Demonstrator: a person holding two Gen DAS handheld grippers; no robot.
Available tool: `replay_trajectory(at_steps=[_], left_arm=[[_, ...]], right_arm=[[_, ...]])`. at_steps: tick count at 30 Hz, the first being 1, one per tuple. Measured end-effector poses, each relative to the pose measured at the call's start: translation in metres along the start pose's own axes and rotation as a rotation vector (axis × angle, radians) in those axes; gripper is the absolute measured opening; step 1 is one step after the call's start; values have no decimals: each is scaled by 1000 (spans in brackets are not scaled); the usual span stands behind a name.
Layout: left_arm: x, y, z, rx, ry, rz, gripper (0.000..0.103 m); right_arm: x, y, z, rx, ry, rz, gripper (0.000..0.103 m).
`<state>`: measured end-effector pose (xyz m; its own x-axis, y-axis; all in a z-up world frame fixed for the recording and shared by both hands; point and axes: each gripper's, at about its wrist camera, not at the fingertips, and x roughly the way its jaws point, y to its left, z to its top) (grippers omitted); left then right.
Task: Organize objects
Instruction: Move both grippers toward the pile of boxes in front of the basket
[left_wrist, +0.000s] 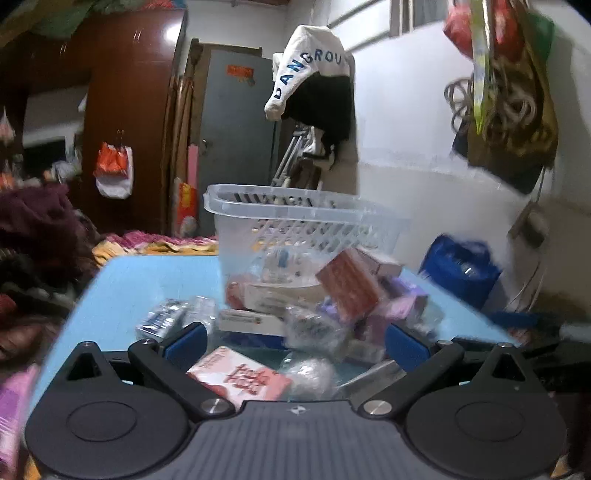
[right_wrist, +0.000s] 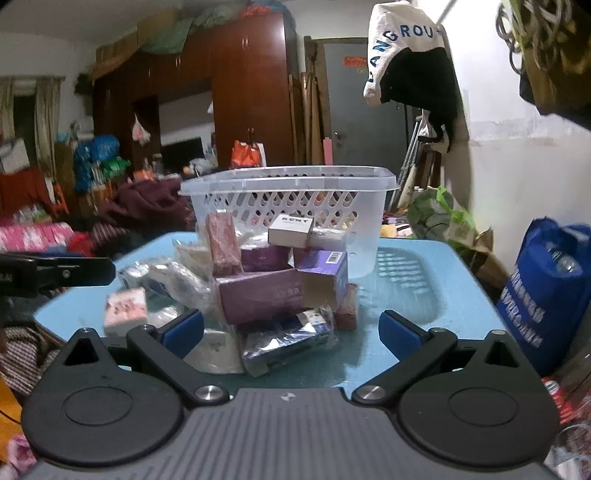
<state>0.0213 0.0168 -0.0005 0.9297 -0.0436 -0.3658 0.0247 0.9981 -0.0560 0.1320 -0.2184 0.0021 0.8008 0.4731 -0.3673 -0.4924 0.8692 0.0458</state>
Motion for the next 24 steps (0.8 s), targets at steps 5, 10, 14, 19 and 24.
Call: replay_trajectory(at_steps=[5, 10, 14, 19, 24], left_arm=[[0, -2, -1, 2, 10, 29, 103], [-1, -3, -1, 7, 16, 50, 103], [-1, -2, -2, -2, 13, 52, 103], [-2, -3, -3, 0, 16, 46, 103], [-3, -5, -3, 10, 11, 49, 103]], right_arm=[[1, -1, 1, 8, -35, -2, 103], [1, -28, 3, 203, -123, 57, 103], [3, -27, 11, 128, -10, 19, 103], [-4, -15, 11, 27, -50, -52, 103], [2, -13, 8, 30, -28, 0, 103]])
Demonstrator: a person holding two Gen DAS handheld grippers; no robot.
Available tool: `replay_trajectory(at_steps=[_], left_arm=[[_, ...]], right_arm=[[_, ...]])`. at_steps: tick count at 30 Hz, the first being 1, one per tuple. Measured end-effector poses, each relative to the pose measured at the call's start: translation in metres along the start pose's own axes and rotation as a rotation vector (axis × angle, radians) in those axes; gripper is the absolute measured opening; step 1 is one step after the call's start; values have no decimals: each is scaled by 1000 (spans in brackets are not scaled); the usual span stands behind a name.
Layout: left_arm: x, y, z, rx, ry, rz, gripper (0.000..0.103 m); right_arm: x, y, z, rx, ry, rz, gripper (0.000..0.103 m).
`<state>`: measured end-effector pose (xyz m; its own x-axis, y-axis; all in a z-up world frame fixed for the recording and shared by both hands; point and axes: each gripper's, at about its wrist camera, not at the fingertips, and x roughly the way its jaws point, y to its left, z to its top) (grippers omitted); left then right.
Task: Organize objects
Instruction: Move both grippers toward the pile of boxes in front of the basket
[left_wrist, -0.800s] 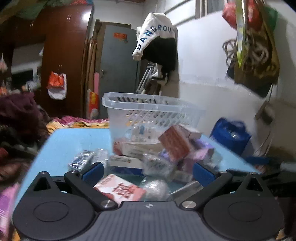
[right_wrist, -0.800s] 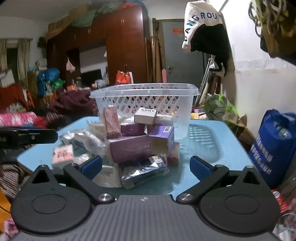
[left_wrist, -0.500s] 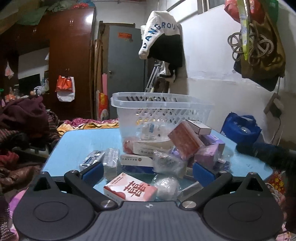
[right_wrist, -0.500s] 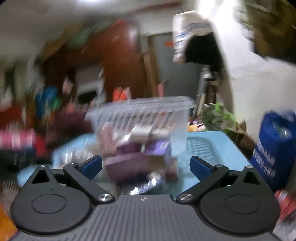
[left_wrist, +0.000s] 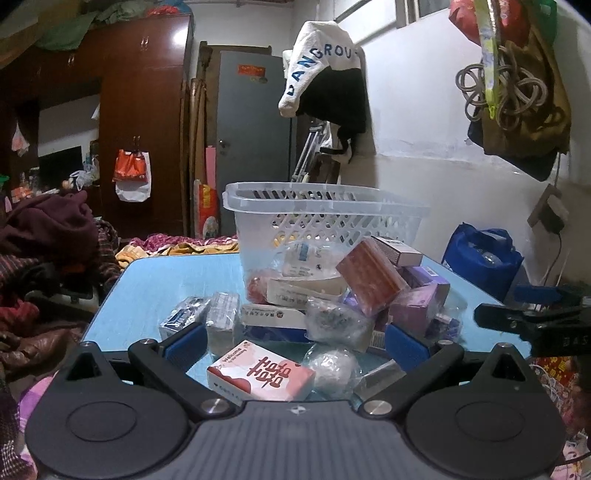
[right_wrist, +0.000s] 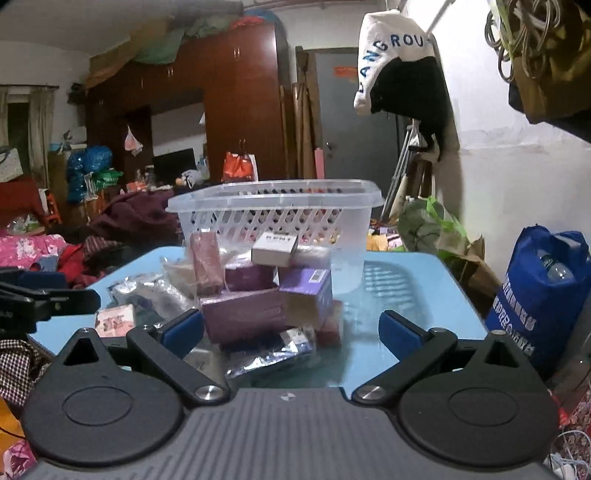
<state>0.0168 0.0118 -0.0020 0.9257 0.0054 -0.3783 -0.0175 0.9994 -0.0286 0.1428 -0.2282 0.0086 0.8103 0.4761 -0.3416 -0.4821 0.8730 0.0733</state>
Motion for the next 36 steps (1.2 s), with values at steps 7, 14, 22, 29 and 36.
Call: replay_trajectory(at_steps=[7, 14, 22, 29, 36], left_arm=[[3, 1, -1, 0, 14, -7, 103], [4, 3, -2, -8, 21, -2, 103], [4, 4, -3, -8, 17, 6, 103], [5, 5, -3, -26, 19, -8, 103], [7, 7, -4, -35, 21, -2, 102]], right_arm=[[1, -8, -4, 46, 35, 104, 103], [-5, -2, -4, 9, 7, 70, 103], [-3, 4, -3, -37, 11, 55, 103], [-2, 3, -3, -28, 14, 71, 103], [-1, 3, -4, -23, 16, 68, 103]])
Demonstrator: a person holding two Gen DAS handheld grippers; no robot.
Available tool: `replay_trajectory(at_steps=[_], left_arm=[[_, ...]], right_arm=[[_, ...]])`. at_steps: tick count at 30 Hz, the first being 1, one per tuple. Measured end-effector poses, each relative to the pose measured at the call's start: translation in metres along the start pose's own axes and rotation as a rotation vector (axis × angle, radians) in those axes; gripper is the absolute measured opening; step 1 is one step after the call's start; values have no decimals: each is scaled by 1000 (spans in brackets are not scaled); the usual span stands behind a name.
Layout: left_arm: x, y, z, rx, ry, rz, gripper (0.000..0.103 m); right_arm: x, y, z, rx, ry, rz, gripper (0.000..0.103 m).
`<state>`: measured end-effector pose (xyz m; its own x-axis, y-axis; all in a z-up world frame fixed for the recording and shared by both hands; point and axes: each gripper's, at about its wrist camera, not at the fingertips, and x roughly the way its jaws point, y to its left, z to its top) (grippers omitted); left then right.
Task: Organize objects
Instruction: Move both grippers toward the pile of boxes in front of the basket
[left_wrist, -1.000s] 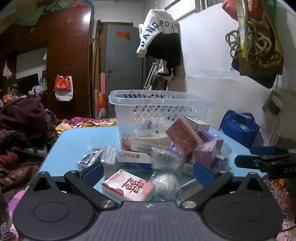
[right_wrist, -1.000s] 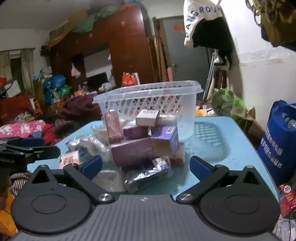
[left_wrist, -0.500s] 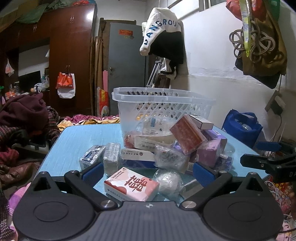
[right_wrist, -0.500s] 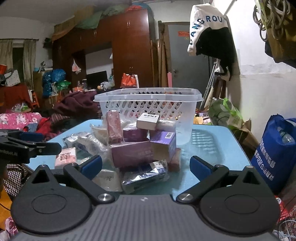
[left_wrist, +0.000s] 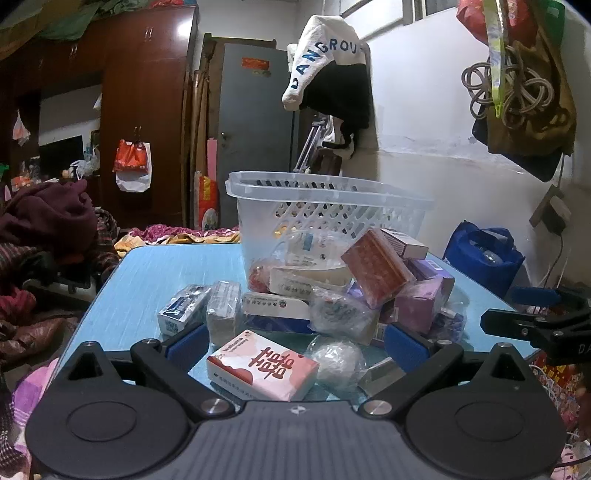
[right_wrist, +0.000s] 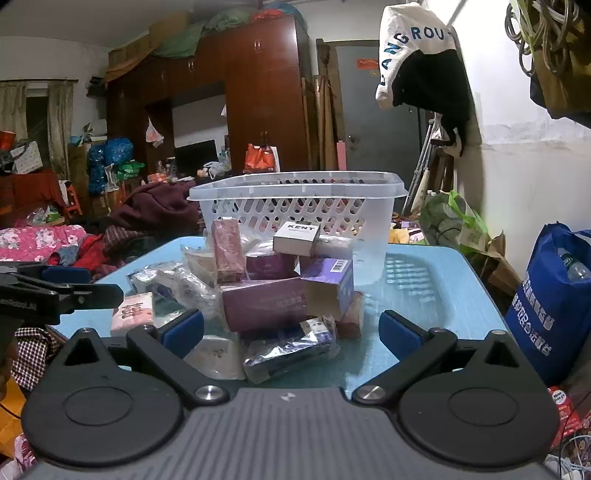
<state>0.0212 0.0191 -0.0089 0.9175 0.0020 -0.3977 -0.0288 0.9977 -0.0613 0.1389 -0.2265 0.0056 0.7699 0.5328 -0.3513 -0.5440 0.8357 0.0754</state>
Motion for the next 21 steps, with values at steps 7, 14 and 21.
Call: replay_trajectory(at_steps=[7, 14, 21], left_arm=[[1, -1, -1, 26, 5, 5, 100], [3, -3, -3, 34, 6, -7, 100], [4, -2, -3, 27, -1, -2, 99]], right_arm=[[-2, -8, 0, 41, -23, -1, 103], [1, -14, -1, 58, -25, 5, 103], [3, -15, -3, 60, -18, 20, 103]])
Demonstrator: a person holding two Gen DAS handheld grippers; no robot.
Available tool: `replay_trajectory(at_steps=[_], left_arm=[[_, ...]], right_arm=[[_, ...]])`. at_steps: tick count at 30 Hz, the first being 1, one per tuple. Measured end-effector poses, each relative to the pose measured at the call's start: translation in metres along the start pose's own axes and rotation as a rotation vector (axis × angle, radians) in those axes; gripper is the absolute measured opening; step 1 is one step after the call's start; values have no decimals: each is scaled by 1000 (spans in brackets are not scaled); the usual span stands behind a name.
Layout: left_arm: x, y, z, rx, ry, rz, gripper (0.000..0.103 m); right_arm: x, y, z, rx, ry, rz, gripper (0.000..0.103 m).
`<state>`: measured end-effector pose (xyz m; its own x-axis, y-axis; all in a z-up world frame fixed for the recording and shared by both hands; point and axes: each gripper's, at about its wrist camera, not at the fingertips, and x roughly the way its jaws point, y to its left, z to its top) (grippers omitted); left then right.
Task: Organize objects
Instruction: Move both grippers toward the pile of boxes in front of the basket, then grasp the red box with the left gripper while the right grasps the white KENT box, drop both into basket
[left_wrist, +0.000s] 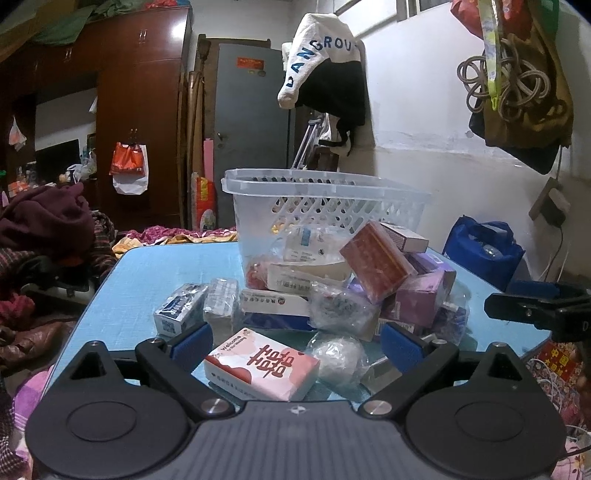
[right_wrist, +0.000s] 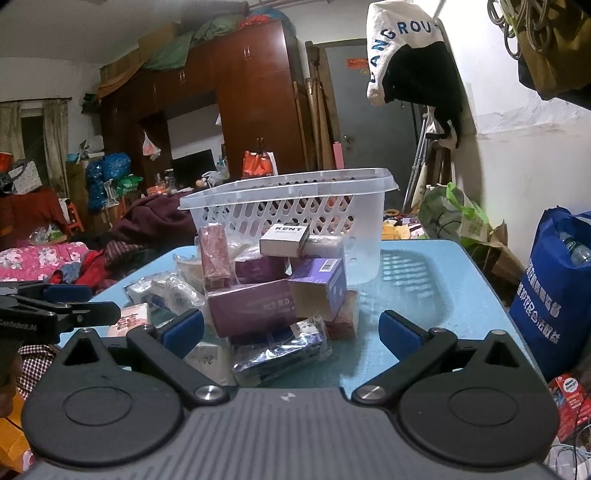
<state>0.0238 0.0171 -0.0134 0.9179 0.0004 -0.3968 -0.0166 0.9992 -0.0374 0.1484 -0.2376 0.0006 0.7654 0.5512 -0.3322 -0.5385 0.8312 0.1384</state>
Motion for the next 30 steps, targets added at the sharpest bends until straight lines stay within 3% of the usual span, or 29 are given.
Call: replay_trajectory(at_steps=[15, 20, 30], left_arm=[[2, -3, 3, -3, -15, 3, 99], [14, -24, 23, 13, -58, -23, 99], [83, -64, 44, 48, 37, -37, 81]], right_arm=[[2, -4, 1, 12, -7, -7, 103], [-1, -12, 14, 36, -70, -30, 103], [8, -40, 40, 90, -119, -60, 103]])
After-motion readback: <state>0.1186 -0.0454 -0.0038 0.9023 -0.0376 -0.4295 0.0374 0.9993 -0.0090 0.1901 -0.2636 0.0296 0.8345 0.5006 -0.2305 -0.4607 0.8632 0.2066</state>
